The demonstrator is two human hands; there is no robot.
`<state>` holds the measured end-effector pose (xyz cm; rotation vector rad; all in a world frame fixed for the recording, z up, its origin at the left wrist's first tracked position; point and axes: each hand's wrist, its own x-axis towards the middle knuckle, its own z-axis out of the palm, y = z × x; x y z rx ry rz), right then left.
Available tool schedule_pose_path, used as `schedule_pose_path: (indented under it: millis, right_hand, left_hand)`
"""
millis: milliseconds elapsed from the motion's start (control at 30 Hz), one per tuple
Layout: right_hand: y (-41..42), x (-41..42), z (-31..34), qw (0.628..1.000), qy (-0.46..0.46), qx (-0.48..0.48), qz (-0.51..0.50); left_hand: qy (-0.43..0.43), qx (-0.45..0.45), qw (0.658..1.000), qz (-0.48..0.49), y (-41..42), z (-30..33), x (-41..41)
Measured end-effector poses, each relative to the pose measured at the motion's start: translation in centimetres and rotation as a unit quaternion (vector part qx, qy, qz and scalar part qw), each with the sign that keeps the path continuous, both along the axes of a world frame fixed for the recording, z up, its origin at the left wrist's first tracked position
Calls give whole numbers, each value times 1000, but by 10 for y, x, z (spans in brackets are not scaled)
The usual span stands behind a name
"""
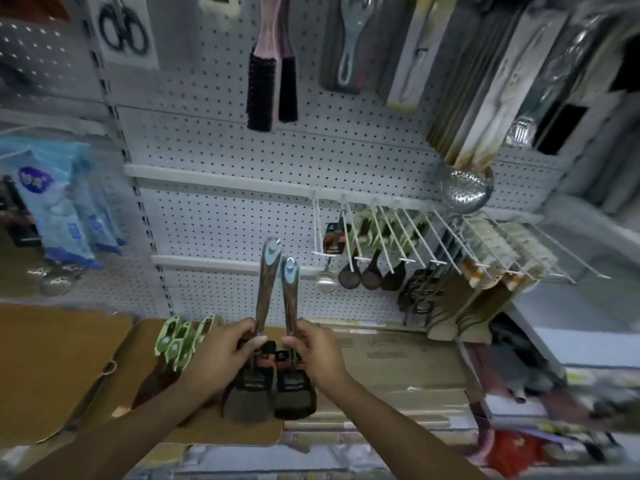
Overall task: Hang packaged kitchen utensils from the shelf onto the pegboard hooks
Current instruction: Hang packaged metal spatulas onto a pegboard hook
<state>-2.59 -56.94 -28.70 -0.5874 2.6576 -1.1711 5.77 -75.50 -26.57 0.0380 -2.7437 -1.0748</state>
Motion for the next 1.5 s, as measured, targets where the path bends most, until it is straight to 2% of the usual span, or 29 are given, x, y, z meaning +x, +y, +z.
schedule_pose_path:
  millis: [233, 533, 767, 900, 1033, 1267, 1500]
  right_hand:
    - [94, -20, 2, 1000, -1, 12, -16]
    - [213, -49, -1, 997, -44, -45, -40]
    - [284, -76, 0, 994, -30, -77, -67]
    - [315, -93, -12, 994, -15, -80, -78]
    - [336, -106, -10, 987, -43, -121, -100]
    - [358, -132, -13, 984, -41, -126, -121]
    - [361, -149, -17, 985, -47, -113, -123]
  left_hand:
    - [-49, -29, 997, -49, 70, -15, -37]
    - [-51, -43, 994, -83, 178, -8, -77]
    - [-61, -80, 991, -91, 239, -2, -114]
    - [-64, -57, 993, -81, 260, -14, -131]
    - [-70, -93, 988, -100, 285, -17, -146]
    - [-57, -129, 984, -111, 308, -35, -164]
    - [-67, -121, 980, -140, 331, -26, -171]
